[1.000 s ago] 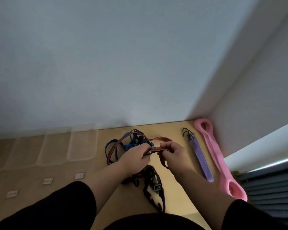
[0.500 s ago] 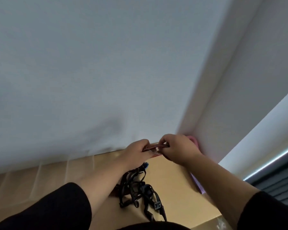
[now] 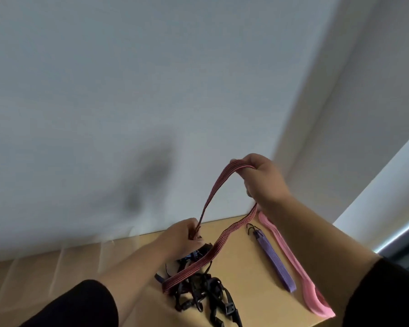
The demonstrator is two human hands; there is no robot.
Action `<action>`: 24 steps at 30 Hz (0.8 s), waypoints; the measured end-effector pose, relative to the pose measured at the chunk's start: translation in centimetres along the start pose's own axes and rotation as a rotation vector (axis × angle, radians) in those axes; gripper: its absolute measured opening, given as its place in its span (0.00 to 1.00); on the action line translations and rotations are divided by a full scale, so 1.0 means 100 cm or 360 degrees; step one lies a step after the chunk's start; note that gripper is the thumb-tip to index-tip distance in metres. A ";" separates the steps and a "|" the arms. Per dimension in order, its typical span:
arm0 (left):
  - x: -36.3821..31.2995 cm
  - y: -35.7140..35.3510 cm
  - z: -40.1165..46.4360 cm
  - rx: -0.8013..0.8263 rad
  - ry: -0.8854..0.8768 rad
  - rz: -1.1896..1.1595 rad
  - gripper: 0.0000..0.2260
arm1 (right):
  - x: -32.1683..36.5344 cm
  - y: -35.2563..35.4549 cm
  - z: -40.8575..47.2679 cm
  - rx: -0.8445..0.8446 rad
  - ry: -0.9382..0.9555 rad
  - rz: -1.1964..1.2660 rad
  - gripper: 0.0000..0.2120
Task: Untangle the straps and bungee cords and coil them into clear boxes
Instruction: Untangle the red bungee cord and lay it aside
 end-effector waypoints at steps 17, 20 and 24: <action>-0.125 0.033 0.010 -0.0145 -0.0504 -0.1086 0.11 | 0.041 -0.040 -0.027 0.0358 0.0203 -0.0323 0.13; -0.118 0.027 0.014 -0.0135 -0.0458 -0.1073 0.05 | 0.001 -0.035 -0.022 0.0384 -0.0205 0.0357 0.25; -0.104 0.010 0.010 -0.0003 -0.0381 -0.0992 0.04 | -0.019 -0.034 -0.027 0.0360 -0.0291 0.0326 0.15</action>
Point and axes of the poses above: each hand's wrist, its own z-axis towards the middle knuckle, its own y-axis out of the back of the hand, x = y × z, the point moved 7 cm from there along z, towards the middle knuckle, and after that the axes turned 14 degrees about -y, right-handed, at the moved point
